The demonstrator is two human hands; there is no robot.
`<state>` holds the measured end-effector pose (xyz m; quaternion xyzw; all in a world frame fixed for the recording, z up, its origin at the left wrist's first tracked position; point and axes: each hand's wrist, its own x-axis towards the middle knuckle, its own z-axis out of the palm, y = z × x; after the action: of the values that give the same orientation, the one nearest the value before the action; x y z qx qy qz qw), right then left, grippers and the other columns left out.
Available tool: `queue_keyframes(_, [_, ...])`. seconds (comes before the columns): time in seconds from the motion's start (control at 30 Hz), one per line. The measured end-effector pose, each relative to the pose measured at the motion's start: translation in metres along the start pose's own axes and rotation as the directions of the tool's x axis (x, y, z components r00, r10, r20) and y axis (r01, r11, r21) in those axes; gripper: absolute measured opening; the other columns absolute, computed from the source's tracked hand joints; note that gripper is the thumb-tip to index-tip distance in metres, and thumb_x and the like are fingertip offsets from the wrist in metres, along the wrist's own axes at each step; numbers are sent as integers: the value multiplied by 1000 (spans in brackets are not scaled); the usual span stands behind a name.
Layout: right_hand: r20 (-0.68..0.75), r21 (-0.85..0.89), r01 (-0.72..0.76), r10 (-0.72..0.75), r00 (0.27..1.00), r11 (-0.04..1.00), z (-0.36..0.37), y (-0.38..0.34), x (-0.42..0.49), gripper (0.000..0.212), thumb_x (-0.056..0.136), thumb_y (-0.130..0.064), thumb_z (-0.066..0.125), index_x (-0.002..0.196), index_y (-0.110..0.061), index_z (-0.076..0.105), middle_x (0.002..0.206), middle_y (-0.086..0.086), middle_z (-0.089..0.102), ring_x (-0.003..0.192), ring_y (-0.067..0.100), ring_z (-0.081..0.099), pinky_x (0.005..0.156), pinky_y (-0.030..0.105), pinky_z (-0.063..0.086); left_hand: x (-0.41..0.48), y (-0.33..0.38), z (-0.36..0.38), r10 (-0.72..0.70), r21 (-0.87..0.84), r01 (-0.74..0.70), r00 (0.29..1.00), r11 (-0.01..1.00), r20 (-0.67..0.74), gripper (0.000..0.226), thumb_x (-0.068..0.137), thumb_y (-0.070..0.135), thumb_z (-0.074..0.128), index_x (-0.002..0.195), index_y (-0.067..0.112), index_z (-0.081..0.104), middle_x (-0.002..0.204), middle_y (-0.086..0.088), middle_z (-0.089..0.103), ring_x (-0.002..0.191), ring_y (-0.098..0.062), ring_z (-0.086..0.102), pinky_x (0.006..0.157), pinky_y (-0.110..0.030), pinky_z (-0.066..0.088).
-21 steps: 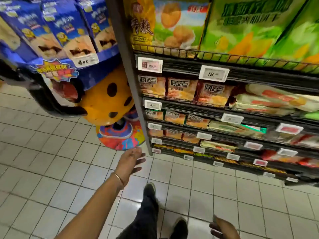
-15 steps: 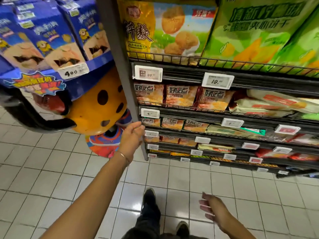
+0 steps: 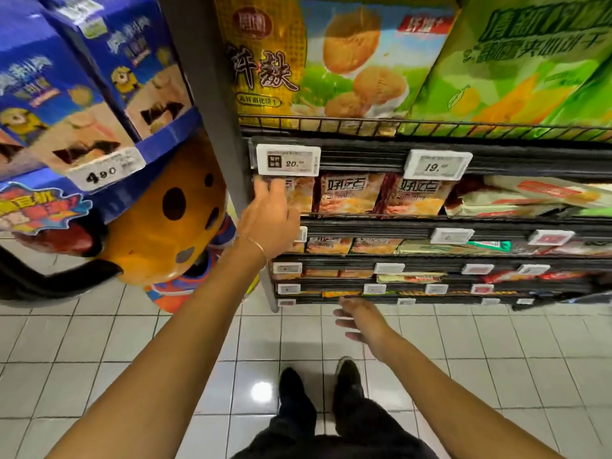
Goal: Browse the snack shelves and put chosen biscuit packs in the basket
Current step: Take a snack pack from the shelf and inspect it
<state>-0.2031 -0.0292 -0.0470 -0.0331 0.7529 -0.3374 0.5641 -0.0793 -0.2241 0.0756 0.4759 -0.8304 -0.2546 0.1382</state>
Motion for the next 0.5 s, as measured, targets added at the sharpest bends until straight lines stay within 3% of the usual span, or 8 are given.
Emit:
queue_keyframes(0.1, [-2,44,24,-23,1000,999,7,-18,8,23,106,-35,58,123,-19,62,118,4,74,109,21,70,95,40,53,10,12,-1,-130,240,94,982,966,137,26,102,30,50,123,17,42,132,-14,42,112,-46,58,80,-47,43])
queue_keyframes(0.33, [17,154,72,-75,997,985,18,-50,15,14,104,-36,61,112,-25,66,102,-3,80,100,17,75,86,38,55,0,13,12,-31,451,47,999,891,-43,55,81,10,77,125,17,44,121,-14,47,96,-35,64,58,-39,39])
queue_keyframes(0.5, [-39,255,234,-231,972,938,23,-86,8,15,101,-22,64,115,-20,69,102,1,80,97,17,76,81,33,59,9,18,8,-54,563,49,999,825,-8,57,80,14,81,127,18,49,118,-14,51,104,-33,60,60,-39,39])
